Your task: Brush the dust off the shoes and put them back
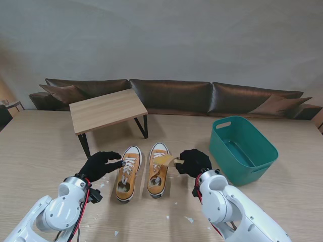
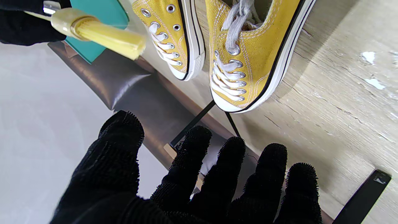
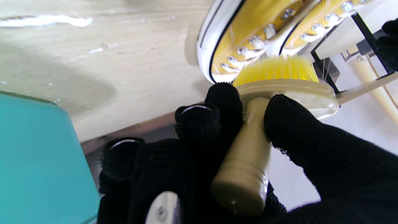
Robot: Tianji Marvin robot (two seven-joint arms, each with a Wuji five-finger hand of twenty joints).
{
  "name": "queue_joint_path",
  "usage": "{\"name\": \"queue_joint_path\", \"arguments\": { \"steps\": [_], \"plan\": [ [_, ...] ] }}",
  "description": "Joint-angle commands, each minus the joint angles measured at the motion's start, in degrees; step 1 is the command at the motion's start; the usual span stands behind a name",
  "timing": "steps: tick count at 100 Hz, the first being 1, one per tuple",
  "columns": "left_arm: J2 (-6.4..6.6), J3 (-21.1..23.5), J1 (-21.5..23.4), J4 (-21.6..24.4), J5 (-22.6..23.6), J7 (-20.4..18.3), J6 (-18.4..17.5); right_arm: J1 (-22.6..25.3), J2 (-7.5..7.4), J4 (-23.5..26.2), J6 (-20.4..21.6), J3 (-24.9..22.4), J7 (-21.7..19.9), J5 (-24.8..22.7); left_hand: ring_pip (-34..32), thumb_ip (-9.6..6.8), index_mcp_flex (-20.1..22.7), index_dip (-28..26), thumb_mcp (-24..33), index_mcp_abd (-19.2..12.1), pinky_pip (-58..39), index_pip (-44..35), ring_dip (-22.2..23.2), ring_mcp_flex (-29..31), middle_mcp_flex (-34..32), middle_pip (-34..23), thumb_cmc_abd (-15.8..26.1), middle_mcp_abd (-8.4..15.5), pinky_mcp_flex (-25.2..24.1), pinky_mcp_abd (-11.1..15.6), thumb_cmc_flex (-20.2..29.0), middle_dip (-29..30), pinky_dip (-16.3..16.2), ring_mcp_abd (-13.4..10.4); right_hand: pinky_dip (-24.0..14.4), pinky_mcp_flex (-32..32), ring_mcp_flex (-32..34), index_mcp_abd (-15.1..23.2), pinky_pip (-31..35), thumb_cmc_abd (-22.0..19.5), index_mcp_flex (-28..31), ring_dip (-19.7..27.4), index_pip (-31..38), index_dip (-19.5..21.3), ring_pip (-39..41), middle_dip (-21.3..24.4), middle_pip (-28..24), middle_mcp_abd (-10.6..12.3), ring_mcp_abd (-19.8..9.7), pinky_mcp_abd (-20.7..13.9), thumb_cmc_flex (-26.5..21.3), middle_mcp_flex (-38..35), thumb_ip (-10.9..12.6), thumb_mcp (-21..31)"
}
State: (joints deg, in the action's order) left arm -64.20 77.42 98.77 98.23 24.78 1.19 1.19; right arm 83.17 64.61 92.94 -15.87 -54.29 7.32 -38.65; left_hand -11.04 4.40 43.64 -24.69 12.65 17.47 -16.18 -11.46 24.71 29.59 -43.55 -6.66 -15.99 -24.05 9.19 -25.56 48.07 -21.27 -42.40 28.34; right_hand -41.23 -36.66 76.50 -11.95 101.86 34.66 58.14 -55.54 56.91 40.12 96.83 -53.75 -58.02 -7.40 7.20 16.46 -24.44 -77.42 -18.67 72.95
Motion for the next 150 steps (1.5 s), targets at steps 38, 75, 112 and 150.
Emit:
{"name": "queue_joint_path", "arguments": {
  "steps": [38,75,112,150],
  "plan": [
    [-0.13,-0.2,-0.2,0.1,-0.2,-1.3,0.6,-6.2,4.80,-1.7,-5.7,10.0,6.8,2.5,1.1,-2.46,-0.6,0.1,-1.9,0.0,1.9,0.6,0.2,-2.5,1.8,0.4,3.0,-0.4,-0.9,0.3,1.4,0.5,-0.8,0.2,-0.6,-29.2,-1.3,-7.6,0.6,-1.2,5.8,0.1,3.5,0.7,1.1,-0.8,1.2,-2.9,-7.9,1.7,-3.3,-4.6,1.2,5.3],
    [-0.21,-0.1,-0.1,0.2,-0.2,-0.9,0.5,-12.4,10.13,-10.3,-10.2,18.3,12.8,6.5,1.1,-2.50,-0.4,0.1,-2.1,0.2,1.9,0.6,0.3,-2.5,1.8,0.4,3.0,-0.4,-0.9,0.2,1.5,0.5,-0.8,0.2,-0.6,-29.2,-1.3,-7.3,0.6,-1.2,5.8,0.1,3.6,0.7,1.1,-0.9,1.2,-2.8,-7.9,1.7,-3.1,-4.6,1.2,5.5],
    [-0.25,0.0,0.0,0.3,-0.2,-0.7,0.5,-15.6,14.94,-17.5,-13.1,22.7,16.6,9.7,1.0,-2.51,-0.5,0.1,-2.2,0.0,1.8,0.6,0.3,-2.5,1.7,0.4,3.0,-0.3,-0.9,0.3,1.5,0.5,-0.9,0.1,-0.6,-29.2,-1.3,-7.3,0.5,-1.2,5.8,0.2,3.6,0.7,1.0,-0.9,1.2,-2.7,-7.9,1.7,-3.0,-4.6,1.1,5.6],
    [-0.27,0.1,0.1,0.5,-0.1,-0.6,0.7,-13.4,11.84,-14.9,-11.5,21.9,12.2,8.8,1.0,-2.52,-0.3,0.1,-2.2,0.0,1.9,0.5,0.3,-2.5,1.7,0.4,3.1,-0.3,-0.9,0.3,1.5,0.5,-0.9,0.1,-0.6,-29.2,-1.3,-7.3,0.5,-1.3,5.8,0.2,3.5,0.7,1.0,-0.8,1.2,-2.8,-7.6,1.7,-3.0,-4.6,1.2,5.4]
  ]
}}
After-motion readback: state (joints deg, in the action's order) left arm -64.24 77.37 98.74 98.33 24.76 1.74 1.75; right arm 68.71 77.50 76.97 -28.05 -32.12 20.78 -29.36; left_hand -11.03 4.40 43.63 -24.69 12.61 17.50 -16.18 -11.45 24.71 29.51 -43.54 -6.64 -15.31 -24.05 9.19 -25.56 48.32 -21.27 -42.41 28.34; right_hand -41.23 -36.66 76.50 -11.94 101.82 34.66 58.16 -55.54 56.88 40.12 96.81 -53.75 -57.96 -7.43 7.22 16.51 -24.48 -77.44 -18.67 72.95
